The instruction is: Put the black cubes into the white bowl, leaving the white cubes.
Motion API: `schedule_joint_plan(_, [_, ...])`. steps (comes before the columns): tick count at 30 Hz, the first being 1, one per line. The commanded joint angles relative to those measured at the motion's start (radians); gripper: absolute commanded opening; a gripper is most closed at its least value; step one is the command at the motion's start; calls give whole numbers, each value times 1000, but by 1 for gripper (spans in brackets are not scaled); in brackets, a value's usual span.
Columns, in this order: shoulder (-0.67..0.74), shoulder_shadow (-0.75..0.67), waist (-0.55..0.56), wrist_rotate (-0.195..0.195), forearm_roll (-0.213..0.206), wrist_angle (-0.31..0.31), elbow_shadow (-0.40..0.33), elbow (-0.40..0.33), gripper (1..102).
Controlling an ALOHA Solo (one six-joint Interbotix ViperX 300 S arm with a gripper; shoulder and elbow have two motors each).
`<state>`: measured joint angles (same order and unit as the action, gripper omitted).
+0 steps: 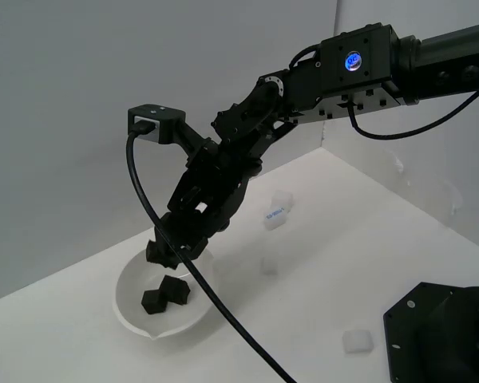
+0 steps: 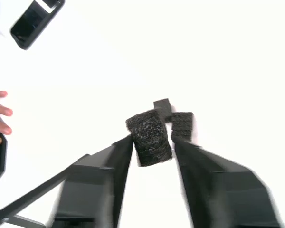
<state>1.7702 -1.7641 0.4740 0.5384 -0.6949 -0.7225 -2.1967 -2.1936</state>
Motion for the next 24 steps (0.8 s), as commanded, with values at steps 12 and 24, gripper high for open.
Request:
schedule_joint_plan(12, [49, -55, -8, 5, -32, -9, 25, 20, 99])
schedule_joint_plan(24, [199, -206, -173, 26, -23, -9, -34, -43, 18])
